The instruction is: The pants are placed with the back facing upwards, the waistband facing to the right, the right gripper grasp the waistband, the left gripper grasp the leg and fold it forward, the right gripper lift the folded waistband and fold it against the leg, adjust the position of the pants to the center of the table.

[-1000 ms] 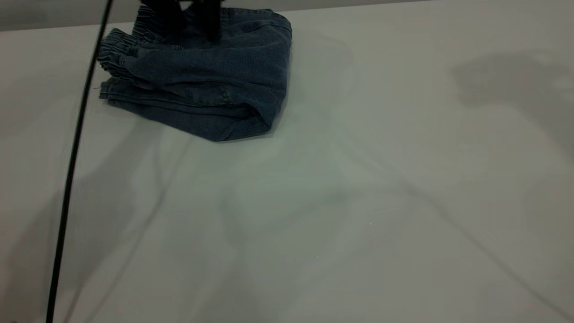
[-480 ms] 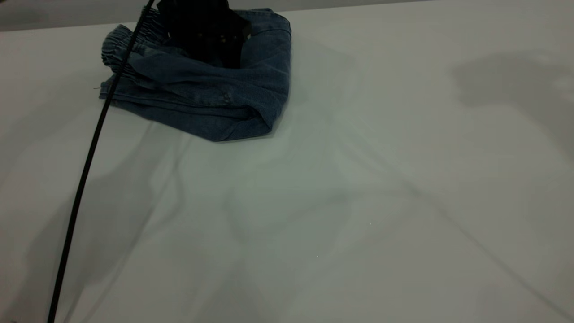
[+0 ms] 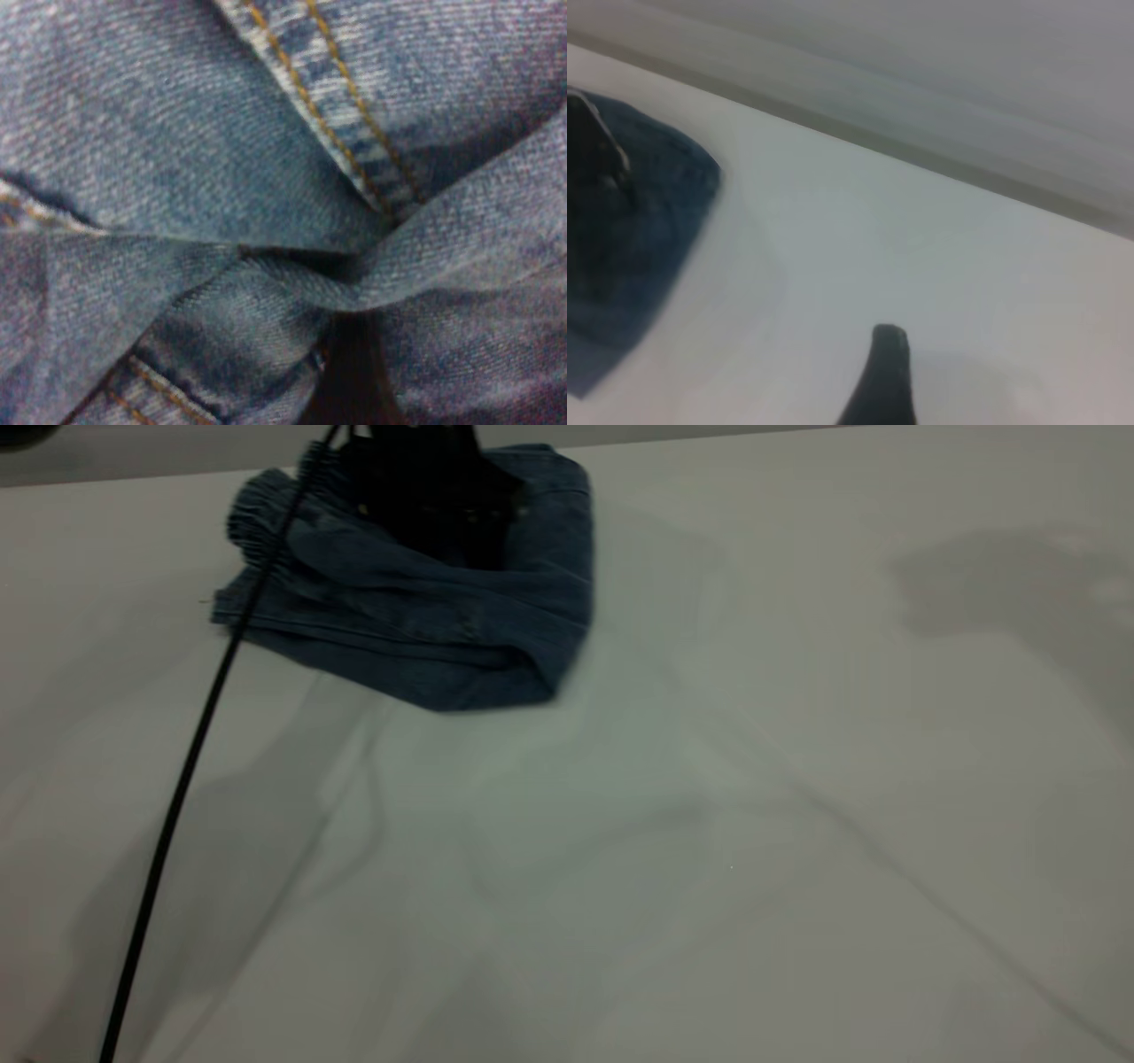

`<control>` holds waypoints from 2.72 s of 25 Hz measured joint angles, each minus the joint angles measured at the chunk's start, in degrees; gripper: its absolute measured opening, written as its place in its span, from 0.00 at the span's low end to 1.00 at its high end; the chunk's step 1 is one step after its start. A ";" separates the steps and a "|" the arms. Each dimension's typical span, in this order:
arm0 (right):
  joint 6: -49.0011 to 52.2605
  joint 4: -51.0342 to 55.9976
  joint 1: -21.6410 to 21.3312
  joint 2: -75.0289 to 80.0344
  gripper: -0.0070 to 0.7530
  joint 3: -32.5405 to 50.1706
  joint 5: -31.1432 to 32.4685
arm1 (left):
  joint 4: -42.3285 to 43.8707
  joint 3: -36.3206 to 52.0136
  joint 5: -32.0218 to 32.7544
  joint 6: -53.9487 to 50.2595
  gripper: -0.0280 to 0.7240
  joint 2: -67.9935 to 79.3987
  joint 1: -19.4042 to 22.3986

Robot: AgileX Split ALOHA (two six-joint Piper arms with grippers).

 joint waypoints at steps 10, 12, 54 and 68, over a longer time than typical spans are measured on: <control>0.00 0.06 0.00 0.04 0.78 0.00 -0.55 | -1.92 0.17 0.46 -5.90 0.74 -2.20 -7.66; 0.00 0.06 0.00 0.04 0.78 0.00 -0.55 | -1.73 0.17 0.40 -6.30 0.74 -3.27 -9.03; -0.05 0.18 0.00 0.04 0.78 0.00 -0.83 | -0.63 -0.05 -0.73 6.12 0.67 0.91 -7.08; -0.05 0.31 0.00 0.04 0.78 0.00 -0.88 | 3.17 0.26 0.38 -2.06 0.66 -6.59 -12.45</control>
